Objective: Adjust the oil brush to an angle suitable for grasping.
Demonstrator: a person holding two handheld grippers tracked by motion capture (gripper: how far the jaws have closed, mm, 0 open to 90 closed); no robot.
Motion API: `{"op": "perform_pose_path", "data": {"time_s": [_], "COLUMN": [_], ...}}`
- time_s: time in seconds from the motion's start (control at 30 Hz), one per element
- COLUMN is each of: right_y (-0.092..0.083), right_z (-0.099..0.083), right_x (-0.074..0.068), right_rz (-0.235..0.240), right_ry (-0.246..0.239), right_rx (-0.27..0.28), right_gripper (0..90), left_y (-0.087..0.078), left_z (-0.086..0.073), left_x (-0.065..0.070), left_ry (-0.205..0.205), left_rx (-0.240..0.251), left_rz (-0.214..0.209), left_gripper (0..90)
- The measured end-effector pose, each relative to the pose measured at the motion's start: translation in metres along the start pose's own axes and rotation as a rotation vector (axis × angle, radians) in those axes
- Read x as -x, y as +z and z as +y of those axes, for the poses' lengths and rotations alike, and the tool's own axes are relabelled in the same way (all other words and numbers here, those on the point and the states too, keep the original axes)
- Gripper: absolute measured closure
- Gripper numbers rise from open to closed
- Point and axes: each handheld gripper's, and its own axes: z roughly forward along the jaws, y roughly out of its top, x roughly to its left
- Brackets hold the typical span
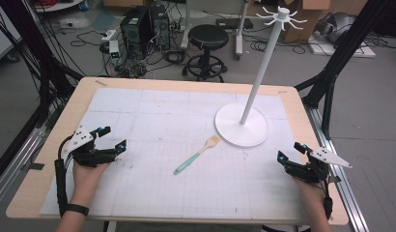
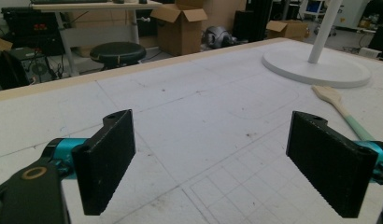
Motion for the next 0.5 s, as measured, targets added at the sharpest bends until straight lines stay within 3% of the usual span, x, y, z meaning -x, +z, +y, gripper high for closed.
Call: {"op": "perform_pose_path", "data": {"time_s": [0.5], "right_y": [0.001], "right_z": [-0.0008], "right_x": [0.001], "right_rz": [-0.005], "right_ry": [0.001], "right_rx": [-0.003], "right_gripper": [20.1], "left_y": [0.0032], "left_z": [0.0028], "left_x": [0.0061], "left_ry": [-0.004], "left_rx": [0.007], "left_rz": [-0.028], "left_gripper": [16.3]}}
